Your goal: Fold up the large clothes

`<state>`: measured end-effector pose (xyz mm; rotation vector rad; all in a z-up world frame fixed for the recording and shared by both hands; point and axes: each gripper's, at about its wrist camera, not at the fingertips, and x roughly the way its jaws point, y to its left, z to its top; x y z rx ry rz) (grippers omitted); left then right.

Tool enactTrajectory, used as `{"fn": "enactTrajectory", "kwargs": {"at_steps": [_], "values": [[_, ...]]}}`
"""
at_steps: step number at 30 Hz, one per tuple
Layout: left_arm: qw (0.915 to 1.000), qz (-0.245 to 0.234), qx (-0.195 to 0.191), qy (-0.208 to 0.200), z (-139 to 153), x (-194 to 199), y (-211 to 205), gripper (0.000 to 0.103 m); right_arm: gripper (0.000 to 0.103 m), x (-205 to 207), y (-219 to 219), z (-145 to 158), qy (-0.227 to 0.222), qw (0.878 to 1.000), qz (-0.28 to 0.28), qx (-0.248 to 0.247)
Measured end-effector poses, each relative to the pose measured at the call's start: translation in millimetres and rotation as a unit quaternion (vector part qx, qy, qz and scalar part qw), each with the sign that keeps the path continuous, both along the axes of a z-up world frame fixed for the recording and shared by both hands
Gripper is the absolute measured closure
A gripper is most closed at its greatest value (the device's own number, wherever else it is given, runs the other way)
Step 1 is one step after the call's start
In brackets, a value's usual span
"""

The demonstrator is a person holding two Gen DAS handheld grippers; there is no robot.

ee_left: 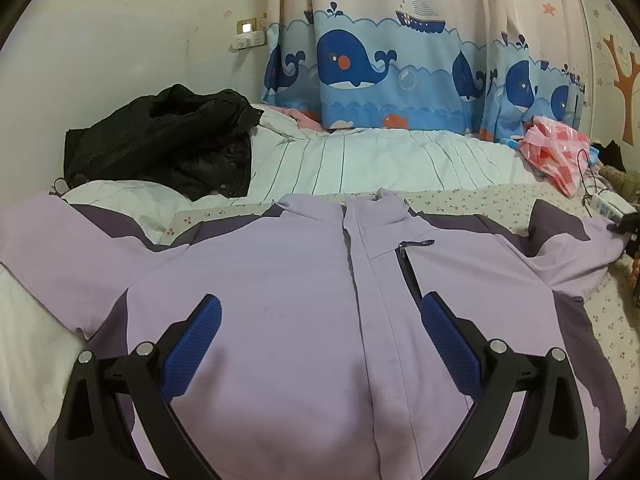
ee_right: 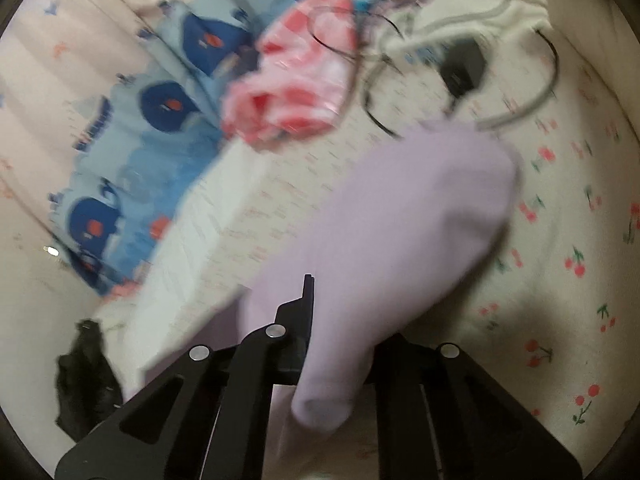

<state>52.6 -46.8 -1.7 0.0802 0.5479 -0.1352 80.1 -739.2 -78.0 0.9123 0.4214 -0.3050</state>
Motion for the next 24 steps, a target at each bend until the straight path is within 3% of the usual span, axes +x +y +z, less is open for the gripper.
{"fn": "enactTrajectory", "kwargs": {"at_steps": [6, 14, 24], "values": [[0.9998, 0.007, -0.018, -0.004, 5.6, -1.4, 5.6, 0.007, 0.095, -4.3, 20.4, 65.0, -0.070, 0.997, 0.030, -0.021], [0.9990, 0.018, -0.040, -0.011, 12.3, -2.6, 14.6, 0.007, 0.095, 3.3, 73.7, 132.5, -0.128, 0.986, 0.089, -0.059], [0.9965, 0.028, -0.077, -0.014, 21.5, -6.2, 28.8, 0.007, 0.095, 30.8, 199.2, 216.3, -0.168, 0.957, 0.186, -0.145]]}}
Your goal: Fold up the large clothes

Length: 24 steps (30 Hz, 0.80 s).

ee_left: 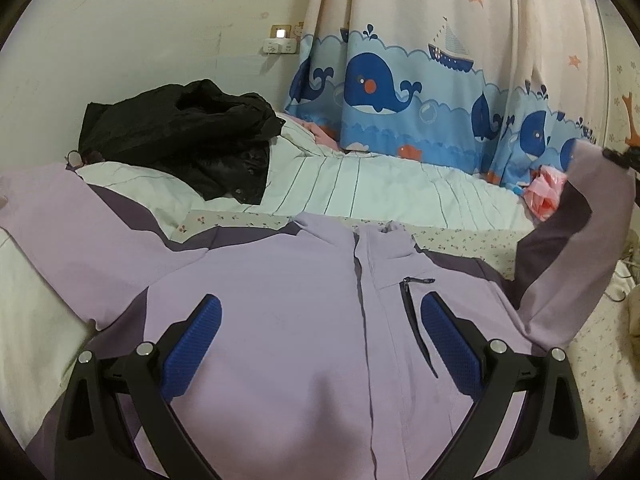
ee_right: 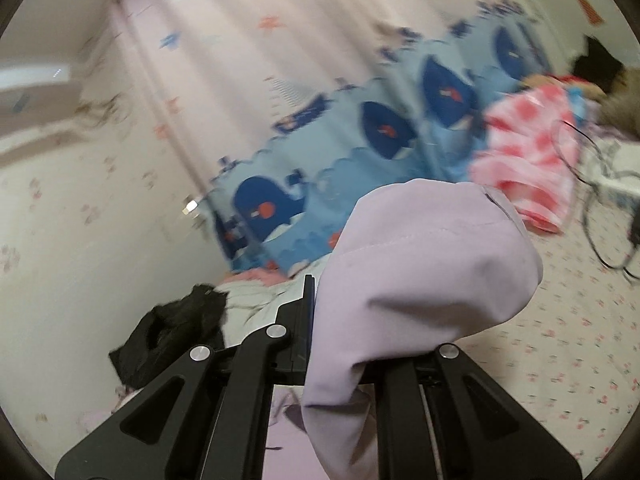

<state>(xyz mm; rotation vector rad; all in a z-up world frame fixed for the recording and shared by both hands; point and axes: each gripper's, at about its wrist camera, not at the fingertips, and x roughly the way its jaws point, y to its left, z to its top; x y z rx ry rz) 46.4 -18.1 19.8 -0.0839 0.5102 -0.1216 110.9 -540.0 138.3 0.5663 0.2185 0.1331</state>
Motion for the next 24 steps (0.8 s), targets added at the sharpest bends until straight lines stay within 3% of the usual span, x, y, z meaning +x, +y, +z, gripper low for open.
{"fn": "enactTrajectory", "kwargs": {"at_steps": [4, 11, 17, 24], "values": [[0.9999, 0.002, 0.001, -0.011, 8.4, -1.0, 7.2, 0.007, 0.095, 7.6, 60.1, 21.4, -0.007, 0.998, 0.032, -0.046], [0.9949, 0.085, -0.055, -0.001, 19.3, 12.0, 67.7, 0.007, 0.095, 24.7, 172.3, 30.9, -0.007, 0.987, 0.098, -0.126], [0.9906, 0.126, -0.048, 0.022, 17.8, 23.3, 95.2, 0.007, 0.095, 29.7, 258.2, 10.0, 0.000, 0.972, 0.144, -0.183], [0.9842, 0.156, -0.076, 0.032, 20.0, 24.3, 125.9, 0.007, 0.095, 35.1, 352.3, -54.1, 0.035, 0.937, 0.199, -0.284]]}}
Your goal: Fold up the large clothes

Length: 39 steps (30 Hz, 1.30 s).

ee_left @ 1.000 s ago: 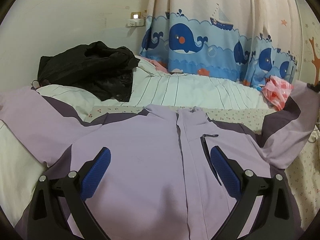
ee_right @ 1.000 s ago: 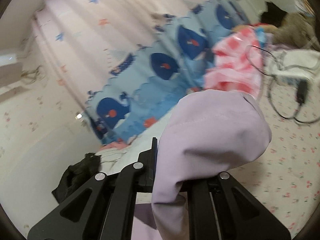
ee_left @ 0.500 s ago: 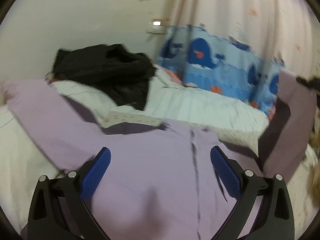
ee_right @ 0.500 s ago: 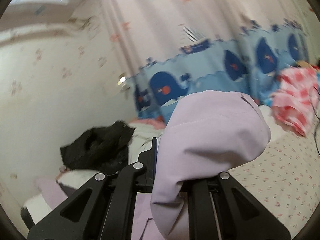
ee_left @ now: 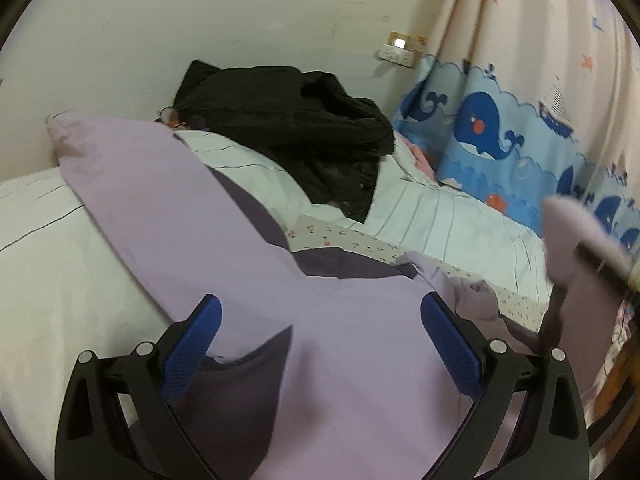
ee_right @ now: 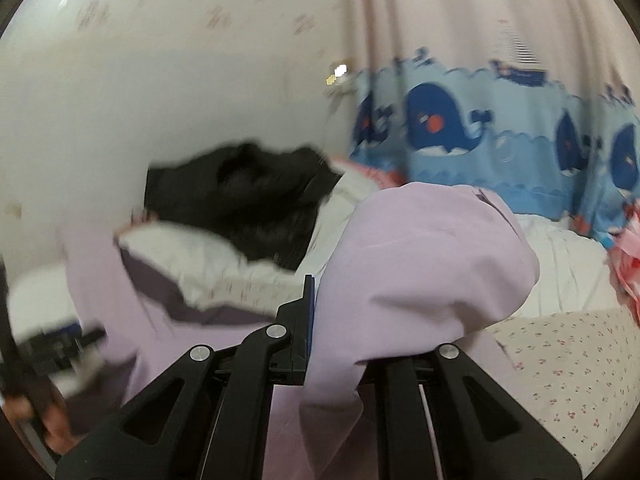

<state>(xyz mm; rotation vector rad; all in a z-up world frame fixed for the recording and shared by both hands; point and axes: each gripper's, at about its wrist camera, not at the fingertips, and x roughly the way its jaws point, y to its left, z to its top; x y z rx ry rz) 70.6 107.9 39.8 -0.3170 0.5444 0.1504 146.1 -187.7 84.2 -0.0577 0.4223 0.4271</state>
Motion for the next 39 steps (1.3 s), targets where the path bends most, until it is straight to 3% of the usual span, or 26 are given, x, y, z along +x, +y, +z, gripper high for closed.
{"fn": "enactTrajectory", "kwargs": {"at_steps": [4, 6, 8, 9, 10, 12, 15, 20, 23, 26, 28, 29, 30, 31, 33, 36, 39], "values": [[0.9998, 0.011, -0.013, 0.005, -1.9, 1.4, 9.1, 0.007, 0.095, 2.9, 45.0, -48.2, 0.024, 0.998, 0.027, -0.055], [0.9999, 0.010, -0.013, 0.007, -2.7, 2.5, 9.1, 0.007, 0.091, 10.2, 72.1, -80.4, 0.061, 0.992, 0.052, -0.101], [0.9999, 0.008, -0.009, 0.009, -3.1, 3.4, 8.7, 0.007, 0.083, 15.9, 97.1, -116.9, 0.116, 0.977, 0.084, -0.158], [0.9999, 0.006, -0.010, 0.010, -3.2, 2.6, 9.3, 0.007, 0.073, 13.8, 110.8, -139.5, 0.138, 0.965, 0.105, -0.197], [0.9998, 0.005, -0.013, 0.011, -3.5, 3.0, 10.5, 0.007, 0.068, 8.5, 119.3, -153.7, 0.138, 0.958, 0.112, -0.225], [0.9996, 0.006, -0.022, 0.015, -4.3, 4.2, 14.7, 0.007, 0.061, 0.0, 122.4, -158.3, 0.124, 0.959, 0.112, -0.230], [0.9991, 0.016, -0.036, 0.016, -5.3, 3.2, 24.8, 0.007, 0.026, -1.0, 106.7, -147.7, 0.142, 0.971, 0.114, -0.153], [0.9983, 0.029, -0.048, 0.015, -4.7, 1.4, 34.5, 0.007, 0.024, -3.7, 90.7, -128.7, 0.101, 0.988, 0.064, -0.101], [0.9981, 0.037, -0.049, 0.009, -1.7, -1.0, 40.7, 0.007, 0.023, -3.9, 111.9, -128.7, 0.078, 0.987, 0.066, -0.122], [0.9971, 0.051, -0.057, 0.005, 0.2, -2.6, 51.4, 0.007, 0.021, -8.8, 150.1, -137.6, 0.034, 0.979, 0.068, -0.190], [0.9960, 0.060, -0.066, 0.003, 0.0, -3.7, 59.6, 0.007, 0.022, -5.5, 169.3, -144.6, 0.022, 0.970, 0.070, -0.232], [0.9952, 0.064, -0.074, 0.004, -0.5, -4.2, 64.3, 0.007, 0.030, -1.6, 174.1, -147.9, 0.029, 0.969, 0.073, -0.235], [0.9947, 0.067, -0.079, 0.003, -0.9, -4.9, 67.8, 0.007, 0.059, 7.8, 174.6, -148.9, 0.059, 0.972, 0.080, -0.212], [0.9942, 0.070, -0.081, 0.003, -1.0, -5.4, 70.1, 0.007, 0.075, 18.3, 168.3, -145.4, 0.085, 0.978, 0.069, -0.175], [0.9936, 0.074, -0.085, 0.000, -0.4, -7.1, 74.0, 0.007, 0.085, 28.9, 150.9, -133.1, 0.096, 0.989, 0.051, -0.099], [0.9926, 0.079, -0.092, -0.006, 1.5, -10.7, 78.1, 0.007, 0.086, 30.9, 127.6, -105.2, 0.082, 0.996, 0.032, 0.002], [0.9913, 0.084, -0.101, -0.010, 1.7, -12.9, 81.0, 0.007, 0.086, 28.9, 130.2, -85.5, 0.053, 0.997, 0.032, 0.042]]}}
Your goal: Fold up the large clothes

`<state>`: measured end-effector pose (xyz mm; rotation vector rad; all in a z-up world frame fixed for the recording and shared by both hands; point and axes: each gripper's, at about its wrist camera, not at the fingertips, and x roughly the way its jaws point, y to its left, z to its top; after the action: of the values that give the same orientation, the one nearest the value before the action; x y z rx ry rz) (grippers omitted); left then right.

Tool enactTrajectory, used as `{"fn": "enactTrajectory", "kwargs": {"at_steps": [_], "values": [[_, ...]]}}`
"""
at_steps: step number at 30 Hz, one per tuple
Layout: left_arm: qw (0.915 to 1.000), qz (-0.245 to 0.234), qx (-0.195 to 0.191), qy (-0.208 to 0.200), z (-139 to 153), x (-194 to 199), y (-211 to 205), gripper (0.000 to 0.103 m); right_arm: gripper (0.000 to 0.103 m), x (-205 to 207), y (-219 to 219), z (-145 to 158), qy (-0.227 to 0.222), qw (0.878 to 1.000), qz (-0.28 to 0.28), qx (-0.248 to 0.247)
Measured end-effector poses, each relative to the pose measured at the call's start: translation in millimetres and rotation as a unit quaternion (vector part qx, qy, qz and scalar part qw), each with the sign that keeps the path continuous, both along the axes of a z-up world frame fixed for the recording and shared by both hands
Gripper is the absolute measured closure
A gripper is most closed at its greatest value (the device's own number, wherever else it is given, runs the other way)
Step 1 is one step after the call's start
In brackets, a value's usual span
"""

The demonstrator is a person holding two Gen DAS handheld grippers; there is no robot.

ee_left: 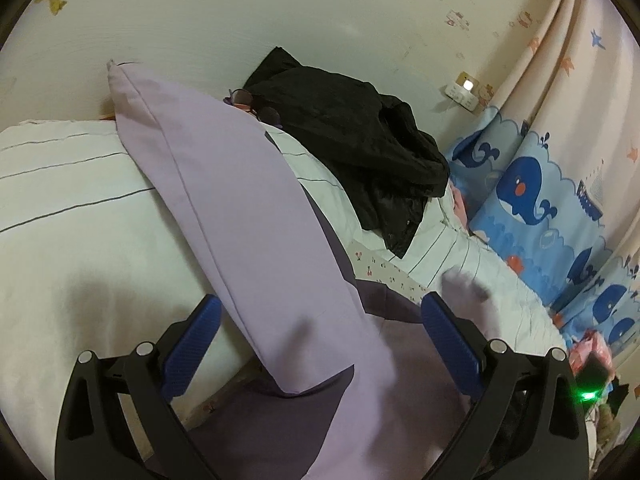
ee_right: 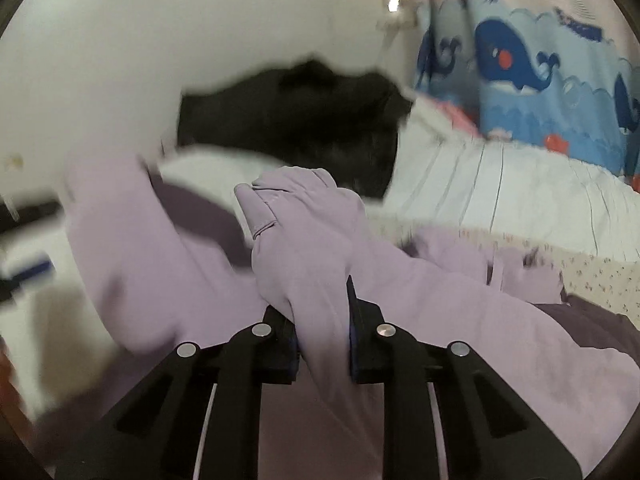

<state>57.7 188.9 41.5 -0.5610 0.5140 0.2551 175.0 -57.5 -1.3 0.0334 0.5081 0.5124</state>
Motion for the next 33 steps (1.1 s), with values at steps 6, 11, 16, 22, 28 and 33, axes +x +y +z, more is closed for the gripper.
{"fn": "enactTrajectory", "kwargs": {"at_steps": [6, 11, 16, 22, 28, 33], "values": [[1.0000, -0.003, 0.002, 0.005, -2.6, 1.4, -1.8, 0.007, 0.065, 20.1, 71.8, -72.7, 0.112, 0.984, 0.083, -0.107], [0.9998, -0.012, 0.011, 0.011, -3.8, 5.2, -5.6, 0.007, 0.022, 11.3, 39.6, -44.8, 0.099, 0.988, 0.098, -0.070], [0.9990, -0.038, 0.025, 0.004, -1.8, 7.6, -20.3, 0.007, 0.011, -29.8, -67.5, 7.1, 0.021, 0.999, 0.024, -0.009], [0.9850, -0.159, 0.062, -0.027, -10.2, 29.6, -88.9, 0.007, 0.007, -20.9, -229.0, -23.8, 0.095, 0.978, -0.179, 0.042], [0.9581, -0.202, 0.123, 0.161, -89.3, 90.3, -133.4, 0.007, 0.007, -0.7, -259.9, -95.7, 0.202, 0.959, -0.201, 0.010], [0.9597, -0.207, 0.057, 0.181, -101.6, 97.0, -114.2, 0.007, 0.007, -12.6, -261.1, -74.0, 0.222, 0.949, -0.222, 0.028]]}}
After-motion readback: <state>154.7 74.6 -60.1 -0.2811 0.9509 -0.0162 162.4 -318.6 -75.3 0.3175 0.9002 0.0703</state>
